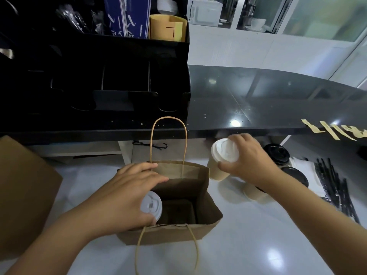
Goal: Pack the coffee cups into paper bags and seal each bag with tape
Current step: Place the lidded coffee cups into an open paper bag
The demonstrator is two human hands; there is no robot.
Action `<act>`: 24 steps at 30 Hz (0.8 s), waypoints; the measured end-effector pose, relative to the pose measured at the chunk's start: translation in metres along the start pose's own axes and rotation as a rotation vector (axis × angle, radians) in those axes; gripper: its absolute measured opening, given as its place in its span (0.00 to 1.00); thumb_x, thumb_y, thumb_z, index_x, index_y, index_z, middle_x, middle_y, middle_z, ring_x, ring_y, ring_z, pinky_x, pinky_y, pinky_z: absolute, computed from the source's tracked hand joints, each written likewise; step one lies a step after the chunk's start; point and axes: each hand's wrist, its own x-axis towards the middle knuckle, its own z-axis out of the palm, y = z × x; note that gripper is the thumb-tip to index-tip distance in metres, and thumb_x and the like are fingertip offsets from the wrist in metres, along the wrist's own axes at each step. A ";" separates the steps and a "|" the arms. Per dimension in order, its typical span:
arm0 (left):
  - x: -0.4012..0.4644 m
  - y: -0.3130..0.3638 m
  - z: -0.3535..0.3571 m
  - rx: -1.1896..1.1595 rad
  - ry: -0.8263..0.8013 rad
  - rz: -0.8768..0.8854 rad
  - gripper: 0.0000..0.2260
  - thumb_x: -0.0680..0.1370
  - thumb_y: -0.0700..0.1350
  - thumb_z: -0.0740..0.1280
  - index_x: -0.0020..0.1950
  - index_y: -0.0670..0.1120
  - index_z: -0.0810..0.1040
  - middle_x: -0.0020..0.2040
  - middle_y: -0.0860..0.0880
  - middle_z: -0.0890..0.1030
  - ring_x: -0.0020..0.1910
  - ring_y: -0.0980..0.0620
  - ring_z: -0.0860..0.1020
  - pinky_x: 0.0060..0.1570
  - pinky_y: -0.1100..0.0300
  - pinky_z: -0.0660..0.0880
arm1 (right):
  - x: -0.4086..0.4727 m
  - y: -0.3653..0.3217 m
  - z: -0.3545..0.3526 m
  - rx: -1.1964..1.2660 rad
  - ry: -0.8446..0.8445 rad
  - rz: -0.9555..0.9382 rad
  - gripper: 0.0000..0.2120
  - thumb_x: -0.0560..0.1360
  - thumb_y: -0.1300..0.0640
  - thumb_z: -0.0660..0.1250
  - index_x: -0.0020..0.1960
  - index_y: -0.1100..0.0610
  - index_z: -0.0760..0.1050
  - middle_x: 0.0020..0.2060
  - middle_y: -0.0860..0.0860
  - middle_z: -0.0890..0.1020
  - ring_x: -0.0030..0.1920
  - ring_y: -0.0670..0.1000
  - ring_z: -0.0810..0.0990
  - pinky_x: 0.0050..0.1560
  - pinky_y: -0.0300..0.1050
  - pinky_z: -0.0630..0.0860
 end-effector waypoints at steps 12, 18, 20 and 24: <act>0.003 -0.001 0.005 0.091 0.022 0.071 0.39 0.66 0.63 0.68 0.74 0.61 0.57 0.71 0.65 0.60 0.71 0.67 0.42 0.70 0.66 0.45 | -0.045 -0.069 -0.087 0.396 0.062 -0.167 0.32 0.56 0.30 0.66 0.58 0.36 0.69 0.48 0.35 0.76 0.49 0.37 0.76 0.41 0.35 0.73; 0.002 -0.002 0.006 0.045 0.056 0.036 0.41 0.62 0.65 0.69 0.73 0.62 0.59 0.72 0.64 0.60 0.73 0.64 0.47 0.72 0.61 0.53 | -0.042 -0.089 -0.041 -0.003 -0.183 -0.297 0.43 0.60 0.22 0.59 0.69 0.41 0.61 0.60 0.40 0.69 0.59 0.44 0.68 0.55 0.40 0.68; 0.000 -0.002 0.005 0.030 0.065 0.011 0.43 0.60 0.67 0.69 0.73 0.63 0.57 0.73 0.62 0.57 0.73 0.61 0.49 0.71 0.61 0.56 | -0.042 -0.094 -0.029 -0.114 -0.256 -0.340 0.42 0.64 0.24 0.55 0.71 0.45 0.58 0.62 0.44 0.67 0.61 0.45 0.64 0.58 0.41 0.66; -0.009 -0.002 0.002 -0.007 0.052 -0.038 0.46 0.60 0.67 0.72 0.74 0.62 0.54 0.74 0.63 0.52 0.72 0.60 0.48 0.69 0.64 0.55 | -0.045 -0.101 -0.013 -0.211 -0.338 -0.369 0.37 0.71 0.29 0.55 0.72 0.48 0.55 0.61 0.47 0.65 0.59 0.48 0.63 0.60 0.44 0.66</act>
